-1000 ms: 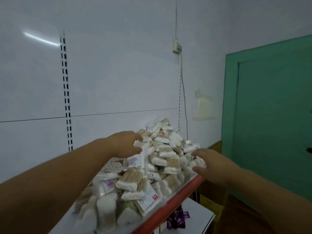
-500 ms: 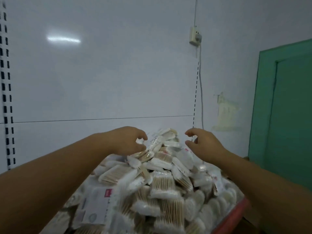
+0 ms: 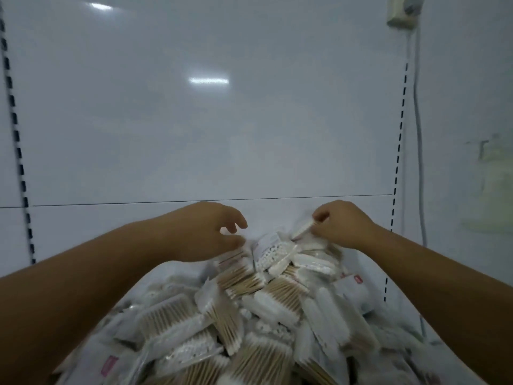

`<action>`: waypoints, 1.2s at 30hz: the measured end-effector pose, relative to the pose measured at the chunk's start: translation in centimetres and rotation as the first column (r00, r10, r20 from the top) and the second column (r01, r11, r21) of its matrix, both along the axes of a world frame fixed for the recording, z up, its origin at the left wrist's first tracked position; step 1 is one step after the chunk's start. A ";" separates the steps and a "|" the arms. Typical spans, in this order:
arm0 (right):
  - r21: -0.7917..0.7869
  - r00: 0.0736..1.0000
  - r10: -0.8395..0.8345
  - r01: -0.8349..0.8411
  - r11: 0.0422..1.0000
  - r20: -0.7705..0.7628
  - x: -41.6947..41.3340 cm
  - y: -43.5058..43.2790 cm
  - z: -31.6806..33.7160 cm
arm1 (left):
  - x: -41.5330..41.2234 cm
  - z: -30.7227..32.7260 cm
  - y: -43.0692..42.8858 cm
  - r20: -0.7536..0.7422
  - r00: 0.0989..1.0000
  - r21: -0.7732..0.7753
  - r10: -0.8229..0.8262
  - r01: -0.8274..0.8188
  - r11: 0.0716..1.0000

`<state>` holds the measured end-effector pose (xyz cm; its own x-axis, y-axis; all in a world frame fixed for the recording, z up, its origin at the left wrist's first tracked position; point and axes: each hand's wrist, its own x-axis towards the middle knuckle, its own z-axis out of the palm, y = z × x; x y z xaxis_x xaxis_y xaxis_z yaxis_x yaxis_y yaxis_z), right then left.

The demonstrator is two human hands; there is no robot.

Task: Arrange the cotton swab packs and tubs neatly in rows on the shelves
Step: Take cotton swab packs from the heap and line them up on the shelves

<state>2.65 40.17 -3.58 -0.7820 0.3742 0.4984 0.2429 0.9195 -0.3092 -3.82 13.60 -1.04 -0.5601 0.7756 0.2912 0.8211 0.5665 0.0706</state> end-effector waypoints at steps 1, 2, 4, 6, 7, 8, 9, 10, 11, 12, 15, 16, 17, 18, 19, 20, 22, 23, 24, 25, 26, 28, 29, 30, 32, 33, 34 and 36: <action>-0.055 0.998 0.047 -0.049 0.997 -0.031 -0.2 0.5 0.3 | 0.2 0.1 0.2 0.015 1.000 0.048 0.026 -0.026 0.999; -0.105 0.994 0.086 -0.094 0.990 -0.074 -0.3 0.8 0.4 | 0.2 0.1 0.3 0.021 0.998 0.075 0.051 -0.053 0.996; -0.158 0.972 0.153 -0.182 0.971 -0.180 0.2 1.4 0.7 | 0.0 -0.2 0.6 0.020 0.994 0.113 0.106 -0.107 0.988; -0.178 0.930 0.226 -0.285 0.942 -0.291 1.0 1.8 0.7 | 0.0 -0.4 1.0 0.080 0.989 0.244 0.126 -0.142 0.959; -0.194 0.897 0.268 -0.350 0.917 -0.351 1.4 1.7 0.5 | -0.1 -0.3 1.3 0.188 0.977 0.362 0.099 -0.163 0.918; -0.191 0.851 0.327 -0.431 0.882 -0.412 1.7 1.2 0.3 | -0.2 -0.2 1.6 0.352 0.936 0.487 0.016 -0.198 0.851; -0.128 0.785 0.406 -0.515 0.848 -0.467 2.1 0.6 0.0 | -0.2 0.1 1.9 0.527 0.843 0.570 -0.106 -0.258 0.780; -0.005 0.709 0.512 -0.588 0.809 -0.485 2.3 -0.2 -0.4 | -0.1 0.4 2.1 0.669 0.705 0.592 -0.233 -0.317 0.741; 0.149 0.633 0.622 -0.635 0.758 -0.461 2.3 -1.1 -0.9 | 0.0 0.5 2.1 0.764 0.552 0.575 -0.333 -0.350 0.739; 0.297 0.567 0.712 -0.656 0.694 -0.413 2.2 -2.0 -1.4 | 0.1 0.5 2.2 0.808 0.439 0.554 -0.393 -0.338 0.761; 0.543 0.511 0.806 -0.604 0.584 -0.298 1.5 -4.0 -2.2 | 0.7 -0.2 2.2 0.792 0.405 0.564 -0.457 -0.200 0.801; 0.543 0.510 0.803 -0.599 0.588 -0.308 1.3 -4.5 -2.3 | 0.8 -0.3 1.9 0.770 0.427 0.587 -0.475 -0.183 0.788; 0.489 0.513 0.786 -0.617 0.616 -0.344 1.3 -4.9 -2.2 | 0.6 -0.3 1.5 0.750 0.433 0.609 -0.500 -0.155 0.778; 0.366 0.519 0.757 -0.666 0.649 -0.398 1.4 -5.4 -2.0 | 0.3 -0.3 1.0 0.735 0.417 0.628 -0.534 -0.124 0.768; 0.176 0.532 0.712 -0.731 0.659 -0.459 1.5 -6.0 -1.6 | 0.0 -0.1 0.4 0.724 0.411 0.640 -0.553 -0.104 0.761; -0.045 0.555 0.656 -0.780 0.624 -0.512 1.6 -6.5 -1.1 | 0.0 0.0 -0.1 0.719 0.451 0.627 -0.529 -0.092 0.773; -0.346 0.598 0.589 -0.799 0.492 -0.545 1.2 -7.4 -0.1 | 0.1 0.2 -0.4 0.677 0.578 0.587 -0.455 -0.052 0.808; -0.398 0.608 0.583 -0.794 0.460 -0.539 0.9 -7.8 0.3 | 0.1 0.2 -0.3 0.648 0.631 0.583 -0.427 -0.050 0.811; -0.424 0.618 0.589 -0.786 0.450 -0.521 0.6 -8.1 0.7 | 0.3 0.3 0.0 0.630 0.674 0.588 -0.386 -0.090 0.804; -0.439 0.643 0.597 -0.765 0.471 -0.479 0.3 -8.2 0.9 | 0.1 0.2 0.1 0.624 0.701 0.602 -0.345 -0.150 0.784; -0.422 0.695 0.600 -0.718 0.553 -0.396 0.1 -8.1 1.0 | -0.3 0.1 0.1 0.623 0.717 0.618 -0.313 -0.206 0.759; -0.166 0.857 0.512 -0.514 0.842 -0.056 -0.3 -6.8 0.9 | -1.0 0.1 -0.4 0.653 0.690 0.650 -0.312 -0.300 0.698; 0.033 0.905 0.404 -0.411 0.911 0.135 -0.5 -6.2 0.5 | -1.4 0.1 -0.8 0.678 0.658 0.660 -0.327 -0.350 0.665; 0.180 0.915 0.305 -0.358 0.916 0.264 -0.6 -5.8 0.1 | -1.7 0.1 -1.2 0.700 0.629 0.662 -0.338 -0.395 0.637; 0.239 0.912 0.256 -0.340 0.910 0.320 -0.8 -5.5 -0.7 | -2.2 0.0 -1.8 0.722 0.602 0.657 -0.341 -0.445 0.608; 0.215 0.917 0.279 -0.345 0.914 0.286 -0.9 -5.5 -1.0 | -2.4 -0.1 -2.1 0.728 0.597 0.655 -0.337 -0.458 0.601; 0.194 0.920 0.304 -0.355 0.915 0.249 -0.9 -5.5 -1.0 | -2.5 -0.2 -2.2 0.733 0.593 0.650 -0.332 -0.470 0.597; 0.167 0.925 0.337 -0.365 0.916 0.174 -0.9 -5.2 -0.8 | -2.7 -0.2 -2.6 0.749 0.575 0.638 -0.329 -0.491 0.594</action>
<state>1.73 34.98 -4.35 -0.9114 -0.0295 0.4105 -0.0791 0.9914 -0.1045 -6.52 10.98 -1.28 -0.8934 0.4308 0.1275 0.1480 0.0143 0.9889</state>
